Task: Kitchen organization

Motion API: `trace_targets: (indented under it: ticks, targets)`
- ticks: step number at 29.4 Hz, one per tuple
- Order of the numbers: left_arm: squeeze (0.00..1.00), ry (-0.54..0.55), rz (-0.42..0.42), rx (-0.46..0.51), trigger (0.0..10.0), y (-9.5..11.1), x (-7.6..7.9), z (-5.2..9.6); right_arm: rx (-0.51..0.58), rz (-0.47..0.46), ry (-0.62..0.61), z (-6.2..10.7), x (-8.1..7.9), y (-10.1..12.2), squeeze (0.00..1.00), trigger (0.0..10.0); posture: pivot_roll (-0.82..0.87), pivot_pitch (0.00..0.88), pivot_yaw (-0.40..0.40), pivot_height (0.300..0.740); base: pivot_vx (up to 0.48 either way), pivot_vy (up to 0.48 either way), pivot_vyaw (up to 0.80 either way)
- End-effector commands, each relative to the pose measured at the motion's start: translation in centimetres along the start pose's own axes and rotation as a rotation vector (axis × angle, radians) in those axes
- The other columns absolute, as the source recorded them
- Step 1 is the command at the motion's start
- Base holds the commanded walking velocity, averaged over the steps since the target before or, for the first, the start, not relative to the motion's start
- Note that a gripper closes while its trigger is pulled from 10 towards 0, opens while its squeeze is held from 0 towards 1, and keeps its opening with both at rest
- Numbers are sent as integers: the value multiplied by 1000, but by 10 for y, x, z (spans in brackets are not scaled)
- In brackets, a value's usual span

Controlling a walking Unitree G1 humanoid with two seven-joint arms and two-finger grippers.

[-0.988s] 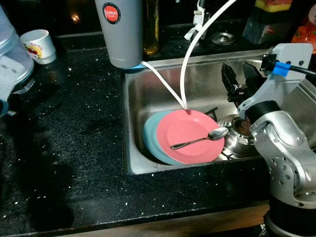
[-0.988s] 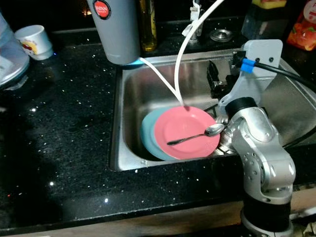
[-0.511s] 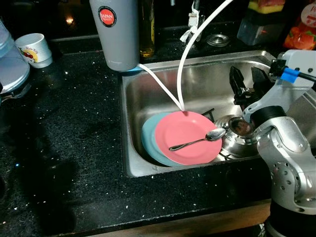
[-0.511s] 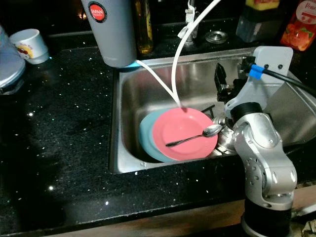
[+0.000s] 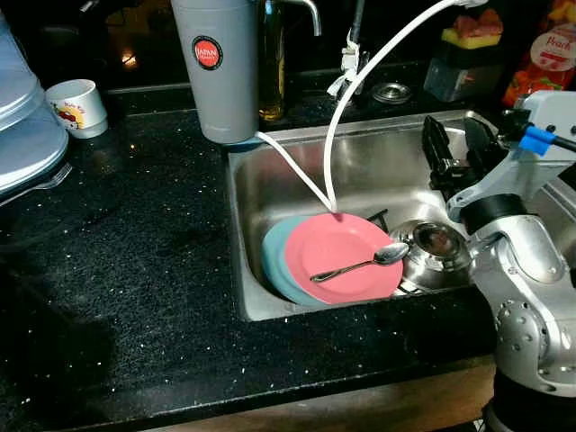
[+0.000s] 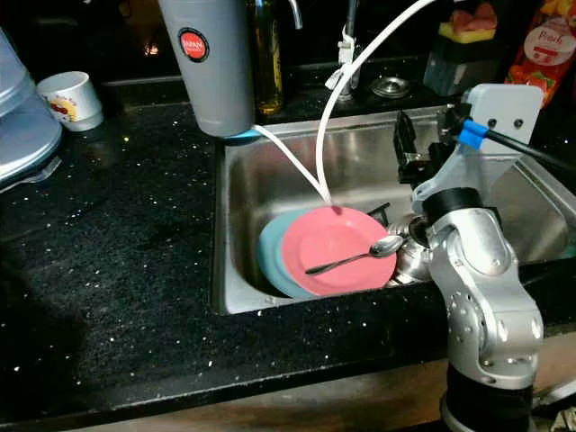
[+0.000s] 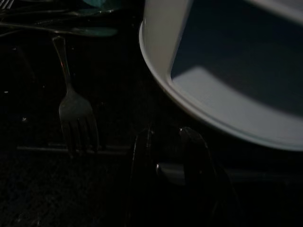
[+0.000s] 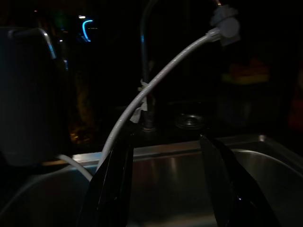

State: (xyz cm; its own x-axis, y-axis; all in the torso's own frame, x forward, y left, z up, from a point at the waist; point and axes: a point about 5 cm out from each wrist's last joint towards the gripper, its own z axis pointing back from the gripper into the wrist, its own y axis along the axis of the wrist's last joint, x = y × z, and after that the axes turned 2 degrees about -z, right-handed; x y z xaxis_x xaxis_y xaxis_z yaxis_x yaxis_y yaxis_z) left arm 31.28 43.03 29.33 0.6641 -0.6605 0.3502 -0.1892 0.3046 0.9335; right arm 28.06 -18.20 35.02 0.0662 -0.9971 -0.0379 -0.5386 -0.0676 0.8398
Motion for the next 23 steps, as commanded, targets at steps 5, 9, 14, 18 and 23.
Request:
trace_targets:
  ticks: [5,9,14,18,23]
  targets:
    - [0,-250,-171,53,10000,-7,42,3,20,13,8,5,-1,4,0,10000,-24,189,69,740,0,0,0]
    - [0,-444,-218,197,10000,5,81,12,28,17,-1,7,0,4,0,10000,-29,172,78,740,0,0,0]
    - [0,-635,-242,317,10000,8,123,29,36,17,-15,8,0,3,0,10000,-28,160,82,740,0,0,0]
    - [0,-847,-159,349,10000,-3,165,54,32,21,-34,10,-4,-4,0,10000,-23,129,85,740,0,0,0]
    - [0,-1066,-19,350,10000,-12,197,90,29,14,-62,12,-9,-12,0,10000,-18,104,84,740,0,0,0]
